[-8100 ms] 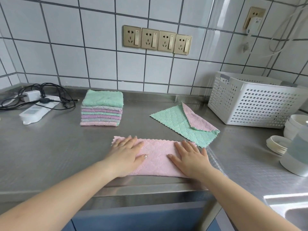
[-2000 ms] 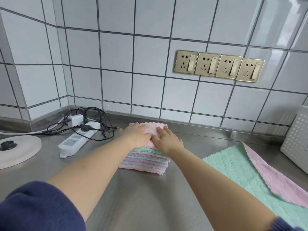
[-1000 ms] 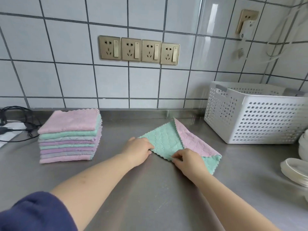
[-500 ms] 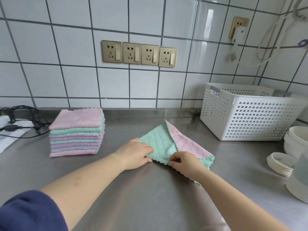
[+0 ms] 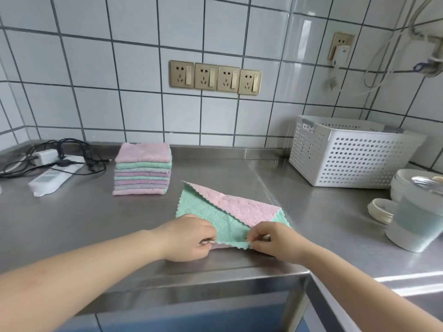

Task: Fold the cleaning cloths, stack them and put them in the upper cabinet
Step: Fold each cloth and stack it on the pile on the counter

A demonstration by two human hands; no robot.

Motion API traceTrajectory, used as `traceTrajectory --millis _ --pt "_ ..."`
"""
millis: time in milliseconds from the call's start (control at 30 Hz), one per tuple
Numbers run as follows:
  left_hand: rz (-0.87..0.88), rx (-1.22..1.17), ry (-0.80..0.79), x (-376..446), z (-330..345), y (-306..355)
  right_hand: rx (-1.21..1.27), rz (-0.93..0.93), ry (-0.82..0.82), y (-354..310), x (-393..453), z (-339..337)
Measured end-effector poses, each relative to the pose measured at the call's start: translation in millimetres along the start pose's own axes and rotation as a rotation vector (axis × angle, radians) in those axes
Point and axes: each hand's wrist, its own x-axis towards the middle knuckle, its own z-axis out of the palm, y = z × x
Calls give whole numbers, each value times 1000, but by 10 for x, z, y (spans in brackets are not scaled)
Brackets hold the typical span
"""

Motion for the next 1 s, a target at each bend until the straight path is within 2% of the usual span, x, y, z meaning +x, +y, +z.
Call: traceTrajectory --millis 133,267,367,500,667,833,1000 --pt "-75 -207 -119 -221 -27 191 -15 -9 -63 -74 -201 0" --pt "-130 -350 -191 -324 -69 268 108 13 -118 -115 -291 4" --pt "-237 -427 -96 -280 -105 179 76 57 22 -81 -209 31" --pt "-431 -352 115 -140 -84 -115 -318 65 169 -58 -42 115" --pt "-561 -229 150 42 9 -372 -487 40 337 -53 99 150" --pt "-675 -53 201 318 30 -592 -300 174 499 41 405 -54" --pt "-722 -100 319 607 3 -778 -26 267 562 126 803 -239"
